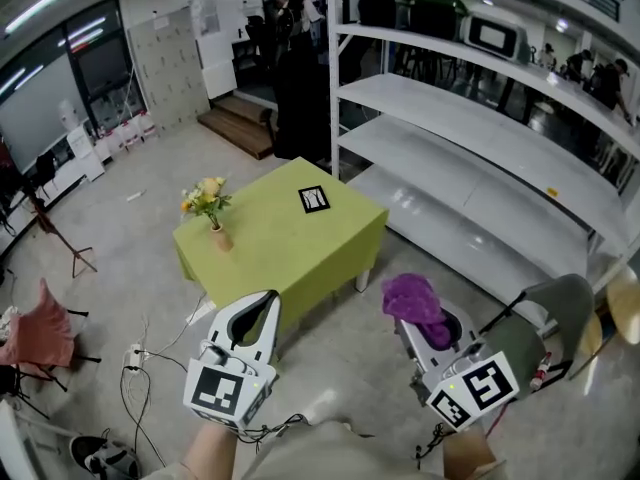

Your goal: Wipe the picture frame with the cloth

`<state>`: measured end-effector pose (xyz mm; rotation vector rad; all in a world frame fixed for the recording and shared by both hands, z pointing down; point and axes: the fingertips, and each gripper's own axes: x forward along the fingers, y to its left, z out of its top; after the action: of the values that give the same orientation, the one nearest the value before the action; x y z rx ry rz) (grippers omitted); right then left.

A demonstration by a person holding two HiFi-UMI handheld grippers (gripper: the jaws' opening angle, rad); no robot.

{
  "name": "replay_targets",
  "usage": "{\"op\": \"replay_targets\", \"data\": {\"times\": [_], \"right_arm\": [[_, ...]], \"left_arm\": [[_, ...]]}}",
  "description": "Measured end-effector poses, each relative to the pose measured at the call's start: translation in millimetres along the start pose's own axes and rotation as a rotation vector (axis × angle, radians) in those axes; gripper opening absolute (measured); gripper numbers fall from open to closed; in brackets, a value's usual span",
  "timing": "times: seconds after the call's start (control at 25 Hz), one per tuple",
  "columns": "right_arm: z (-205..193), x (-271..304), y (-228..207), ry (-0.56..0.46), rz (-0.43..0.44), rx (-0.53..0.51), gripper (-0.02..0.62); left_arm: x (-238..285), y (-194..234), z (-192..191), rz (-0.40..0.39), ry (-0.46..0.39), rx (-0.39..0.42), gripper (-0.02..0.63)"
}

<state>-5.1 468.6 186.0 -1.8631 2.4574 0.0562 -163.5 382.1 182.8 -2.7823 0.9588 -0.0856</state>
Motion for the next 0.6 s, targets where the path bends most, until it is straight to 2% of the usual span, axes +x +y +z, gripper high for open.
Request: {"op": "replay_targets", "data": {"times": [0.24, 0.36, 0.6], "right_arm": [[-14, -16, -15, 0.019, 0.003, 0.033, 0.11], [-20, -19, -24, 0.022, 0.0, 0.041, 0.11], [-35, -17, -41, 0.019, -0.018, 0.046, 0.109]], "left_arm": [[4, -23, -2, -0.004, 0.002, 0.015, 0.008], [9, -27, -6, 0.004, 0.022, 0.025, 0.008], [23, -32, -16, -0.003, 0.004, 0.036, 0.008]]}}
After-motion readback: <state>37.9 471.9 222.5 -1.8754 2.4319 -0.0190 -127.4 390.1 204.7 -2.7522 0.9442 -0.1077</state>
